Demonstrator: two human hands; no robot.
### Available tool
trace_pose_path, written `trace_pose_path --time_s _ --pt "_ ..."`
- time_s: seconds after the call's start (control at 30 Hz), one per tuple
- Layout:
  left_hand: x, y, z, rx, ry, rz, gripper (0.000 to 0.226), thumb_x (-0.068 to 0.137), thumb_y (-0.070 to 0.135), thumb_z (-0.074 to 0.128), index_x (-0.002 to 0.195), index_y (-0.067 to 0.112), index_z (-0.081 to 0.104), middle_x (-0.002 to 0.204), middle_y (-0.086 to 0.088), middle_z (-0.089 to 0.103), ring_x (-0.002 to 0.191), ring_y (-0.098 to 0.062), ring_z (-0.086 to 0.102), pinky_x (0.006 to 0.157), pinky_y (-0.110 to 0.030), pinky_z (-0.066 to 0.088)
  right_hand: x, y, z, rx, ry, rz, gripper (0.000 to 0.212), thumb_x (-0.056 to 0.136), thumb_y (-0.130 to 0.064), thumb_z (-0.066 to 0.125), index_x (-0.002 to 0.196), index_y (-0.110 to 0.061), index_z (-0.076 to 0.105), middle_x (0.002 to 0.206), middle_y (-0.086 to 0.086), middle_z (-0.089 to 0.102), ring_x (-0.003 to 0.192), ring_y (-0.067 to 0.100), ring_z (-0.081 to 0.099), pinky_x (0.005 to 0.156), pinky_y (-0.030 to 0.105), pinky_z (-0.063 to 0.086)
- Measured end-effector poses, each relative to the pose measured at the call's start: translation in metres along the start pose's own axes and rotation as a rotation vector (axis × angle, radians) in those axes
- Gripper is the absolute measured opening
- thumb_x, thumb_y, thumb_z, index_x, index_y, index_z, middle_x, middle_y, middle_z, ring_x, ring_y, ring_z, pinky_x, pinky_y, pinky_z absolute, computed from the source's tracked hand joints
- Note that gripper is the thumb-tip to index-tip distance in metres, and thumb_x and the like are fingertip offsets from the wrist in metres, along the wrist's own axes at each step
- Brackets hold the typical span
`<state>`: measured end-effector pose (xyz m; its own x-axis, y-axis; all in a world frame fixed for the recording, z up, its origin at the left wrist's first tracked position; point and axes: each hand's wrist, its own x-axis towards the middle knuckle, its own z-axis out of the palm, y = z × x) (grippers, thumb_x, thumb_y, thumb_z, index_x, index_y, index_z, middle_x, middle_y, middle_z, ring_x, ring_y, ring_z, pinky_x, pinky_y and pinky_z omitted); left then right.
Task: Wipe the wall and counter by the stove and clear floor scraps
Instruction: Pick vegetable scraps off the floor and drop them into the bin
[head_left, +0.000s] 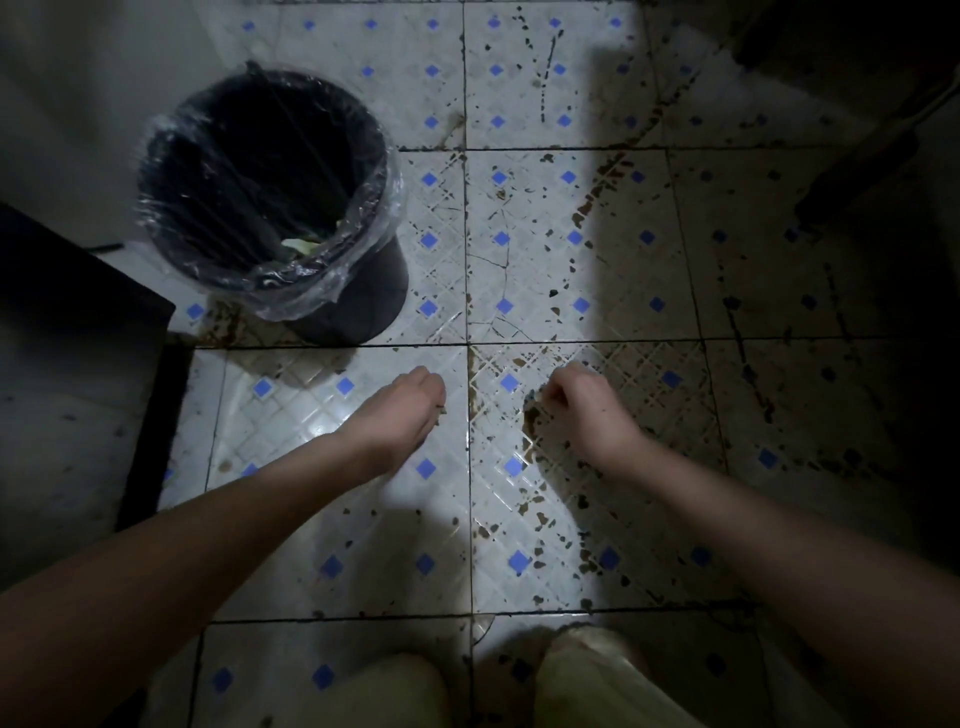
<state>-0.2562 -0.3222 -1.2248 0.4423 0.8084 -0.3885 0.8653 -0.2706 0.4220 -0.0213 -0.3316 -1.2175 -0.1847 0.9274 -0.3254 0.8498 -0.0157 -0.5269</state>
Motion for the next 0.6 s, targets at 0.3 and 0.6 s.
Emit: trace_pose_path --time_s 0.3,0.6 --pt "0.015 0.014 -0.046 -0.031 0.21 0.065 0.011 0.084 0.001 0.051 0.09 0.009 0.047 0.093 -0.008 0.049 0.081 -0.026 0.051 0.074 -0.046 0.044 0.034 -0.035 -0.038 0.049 0.211 -0.124 0.006 0.086 -0.003 0.064 0.085 -0.003 0.07 0.09 0.01 0.067 0.082 0.019 0.062 0.08 0.036 0.055" --pt "0.015 0.037 -0.1 -0.029 0.407 0.174 0.004 0.086 -0.001 0.044 0.085 0.002 0.047 0.085 -0.017 0.053 0.074 -0.03 0.05 0.07 -0.049 0.043 0.041 -0.057 -0.078 0.055 0.347 -0.149 0.013 0.087 -0.005 0.064 0.097 -0.001 0.071 0.096 0.013 0.07 0.084 0.02 0.065 0.08 0.027 0.053"
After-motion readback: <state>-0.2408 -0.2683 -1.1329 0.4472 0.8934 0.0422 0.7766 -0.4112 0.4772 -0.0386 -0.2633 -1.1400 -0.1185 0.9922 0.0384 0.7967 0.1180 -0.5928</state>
